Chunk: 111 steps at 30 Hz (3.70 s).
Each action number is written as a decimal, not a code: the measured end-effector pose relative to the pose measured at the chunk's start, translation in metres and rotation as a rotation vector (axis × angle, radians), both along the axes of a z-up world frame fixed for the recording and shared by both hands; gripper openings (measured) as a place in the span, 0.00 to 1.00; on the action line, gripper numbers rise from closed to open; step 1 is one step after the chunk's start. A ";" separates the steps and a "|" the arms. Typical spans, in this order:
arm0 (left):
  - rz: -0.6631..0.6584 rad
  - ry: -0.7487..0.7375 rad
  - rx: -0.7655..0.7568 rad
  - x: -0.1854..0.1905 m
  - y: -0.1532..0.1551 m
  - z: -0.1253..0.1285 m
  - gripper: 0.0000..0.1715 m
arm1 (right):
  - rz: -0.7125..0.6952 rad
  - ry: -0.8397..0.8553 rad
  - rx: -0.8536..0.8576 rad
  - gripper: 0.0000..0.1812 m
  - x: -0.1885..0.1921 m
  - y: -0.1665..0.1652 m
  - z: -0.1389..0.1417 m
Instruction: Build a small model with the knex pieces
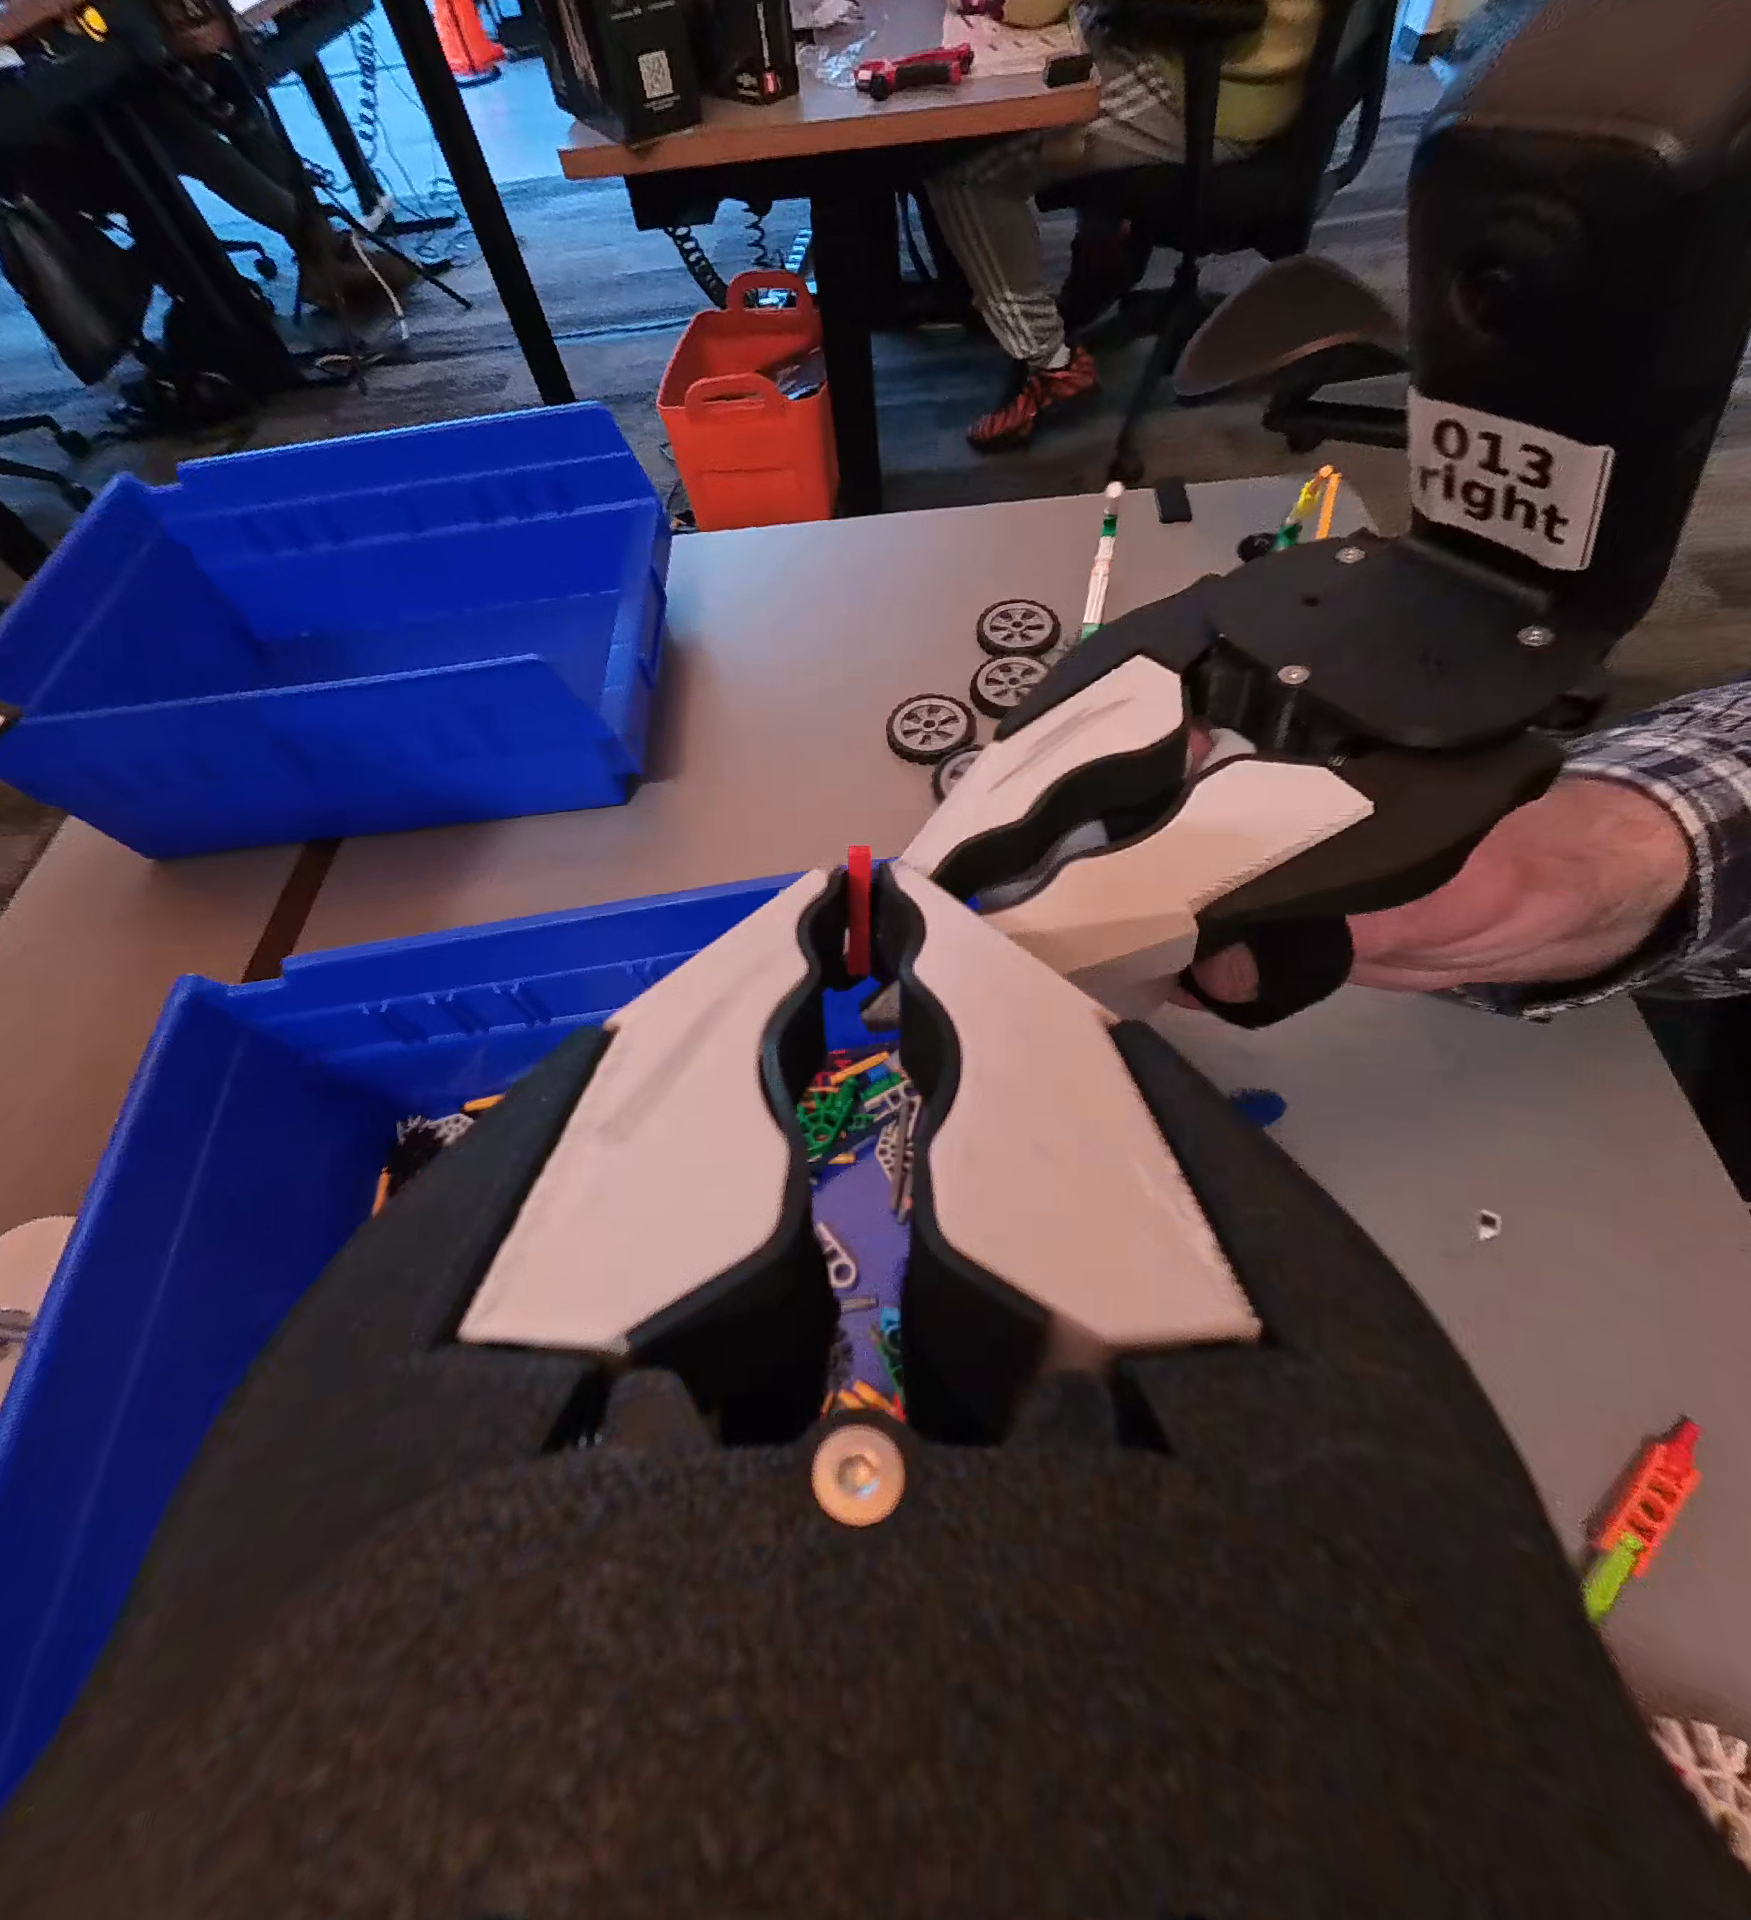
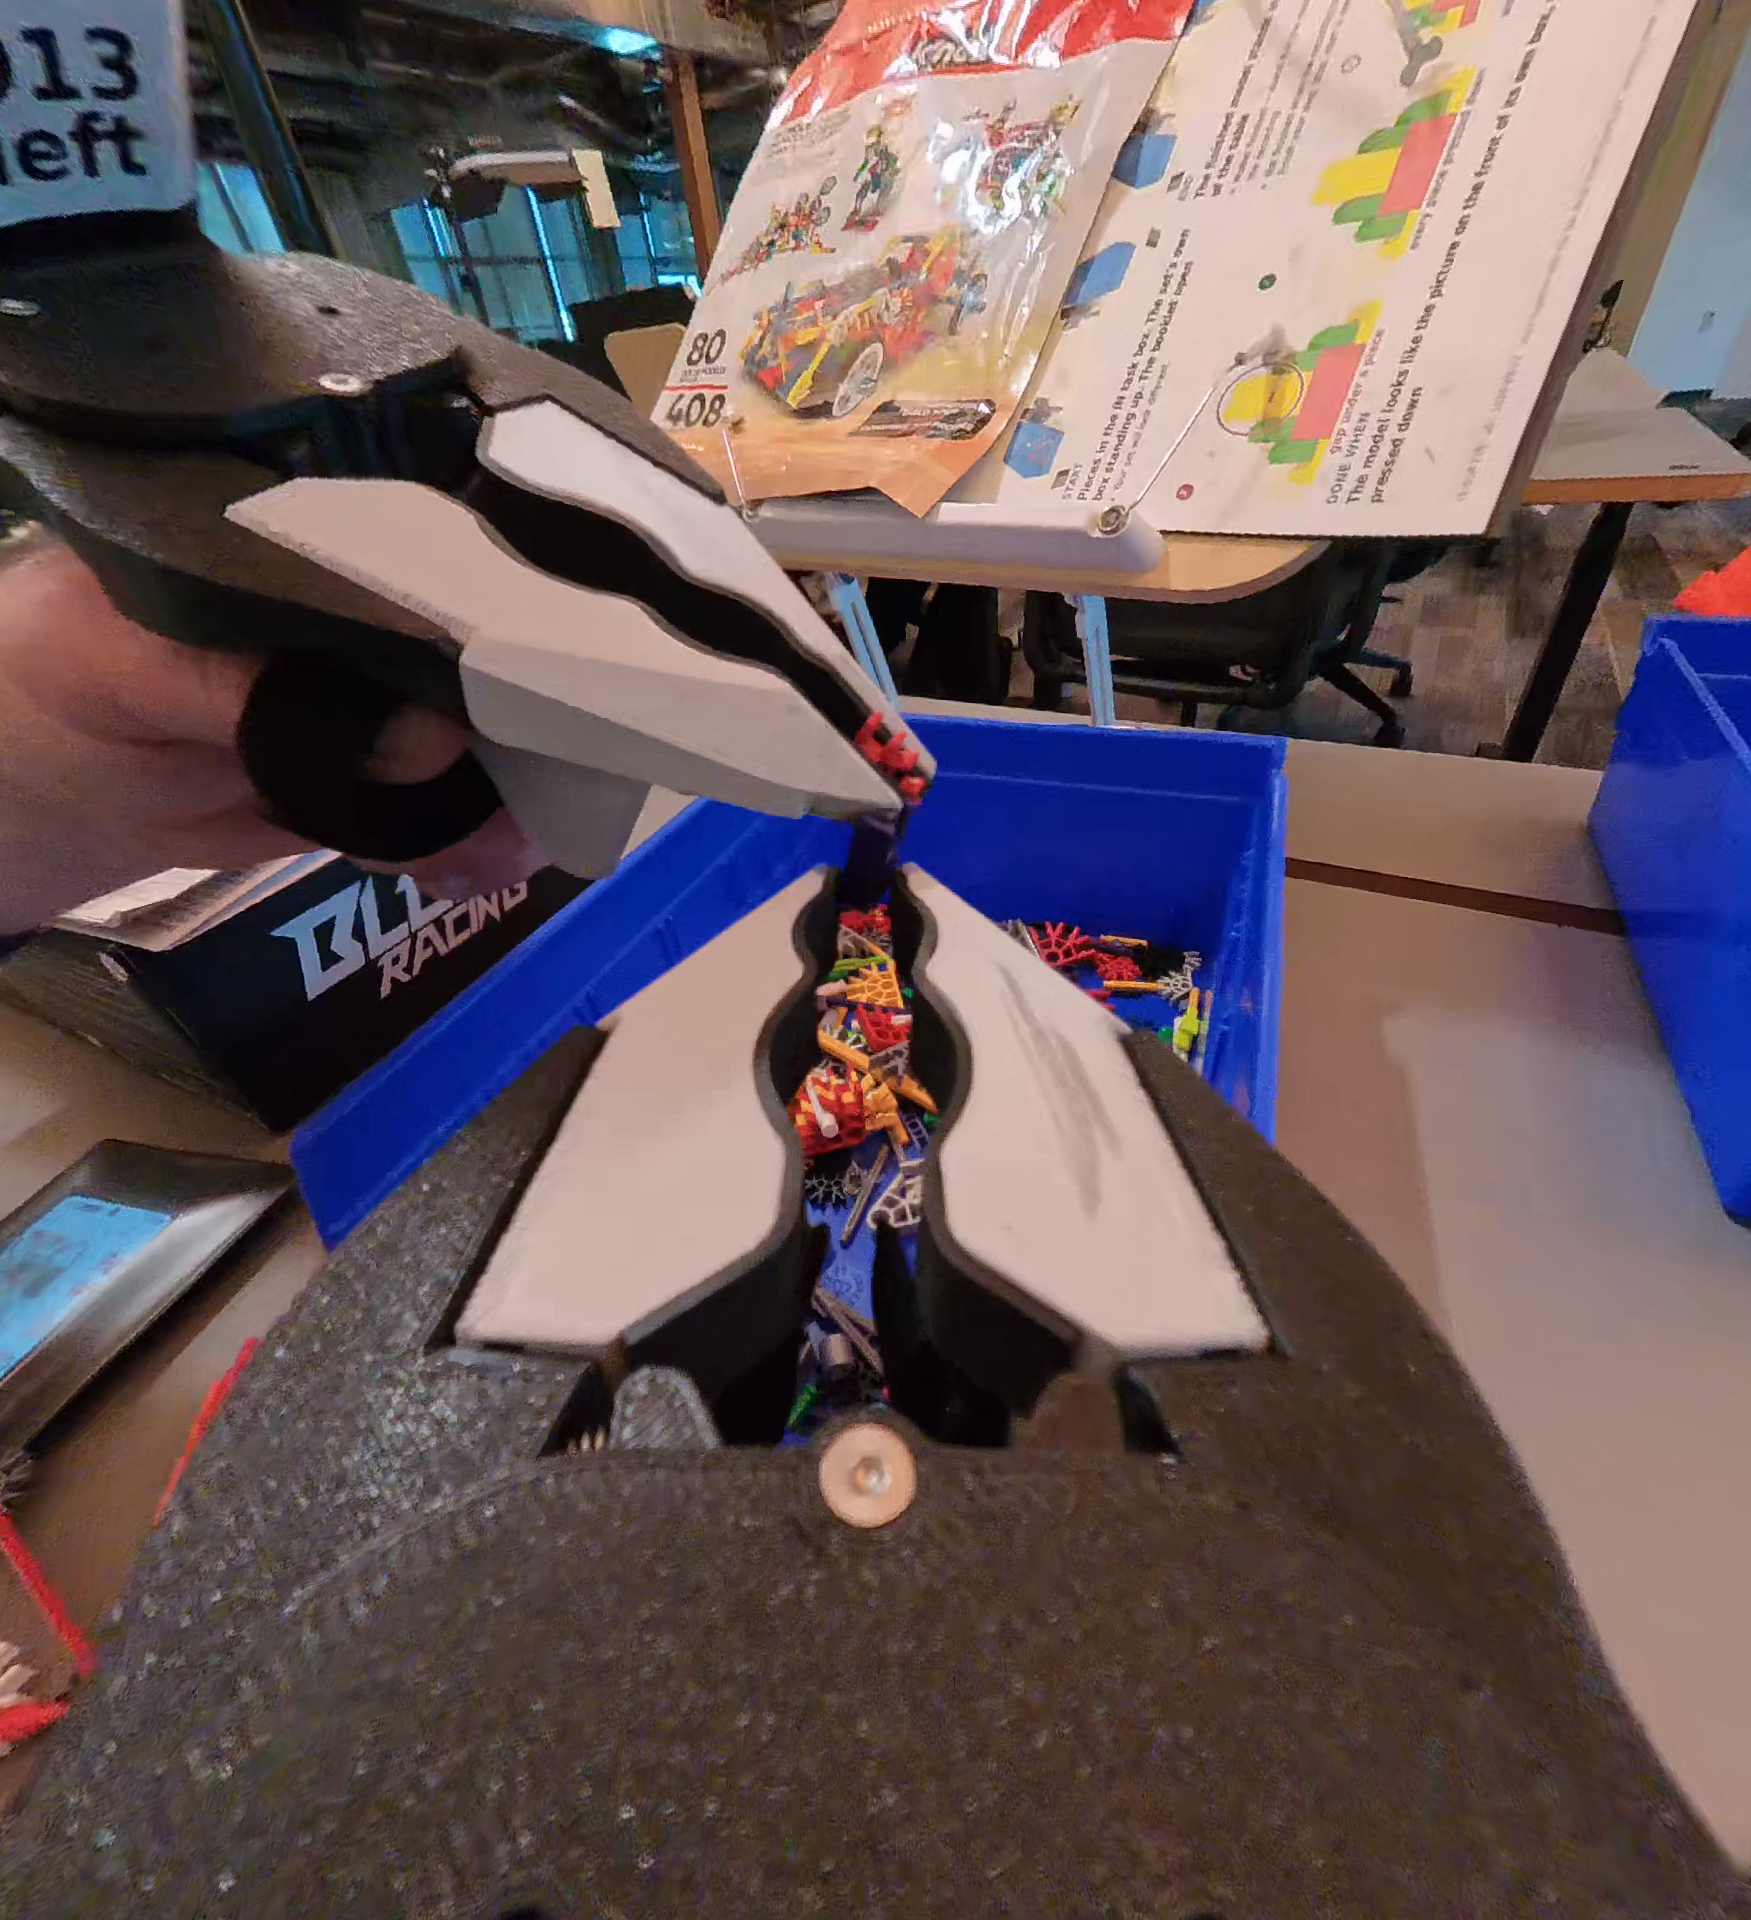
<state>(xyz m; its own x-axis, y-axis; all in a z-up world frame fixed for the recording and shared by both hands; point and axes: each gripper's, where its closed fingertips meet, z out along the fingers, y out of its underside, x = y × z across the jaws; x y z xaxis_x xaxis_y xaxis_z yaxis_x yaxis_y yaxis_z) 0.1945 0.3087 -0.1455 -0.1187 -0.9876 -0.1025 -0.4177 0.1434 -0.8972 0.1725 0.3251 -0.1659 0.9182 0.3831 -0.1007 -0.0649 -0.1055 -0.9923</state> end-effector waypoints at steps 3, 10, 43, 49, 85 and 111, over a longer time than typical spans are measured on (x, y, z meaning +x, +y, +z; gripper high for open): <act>0.029 0.004 -0.001 -0.007 0.004 0.001 0.02 | 0.018 -0.018 -0.007 0.04 -0.002 -0.001 -0.001; 0.127 0.022 -0.002 -0.030 0.004 0.009 0.02 | 0.069 -0.124 0.000 0.02 -0.020 -0.005 0.008; 0.041 -0.085 -0.075 -0.085 0.000 0.018 0.01 | 0.107 -0.318 -0.027 0.00 -0.028 0.002 -0.002; -0.011 -0.240 -0.163 -0.087 -0.019 0.042 0.01 | 0.348 -0.035 0.080 0.07 -0.066 -0.028 0.042; 0.078 -0.120 0.134 -0.158 -0.066 0.044 0.05 | 0.753 -0.211 0.117 0.01 -0.143 -0.081 0.052; 0.097 0.068 0.295 -0.185 -0.082 0.002 0.02 | 0.806 -0.594 0.135 0.01 -0.171 -0.091 0.011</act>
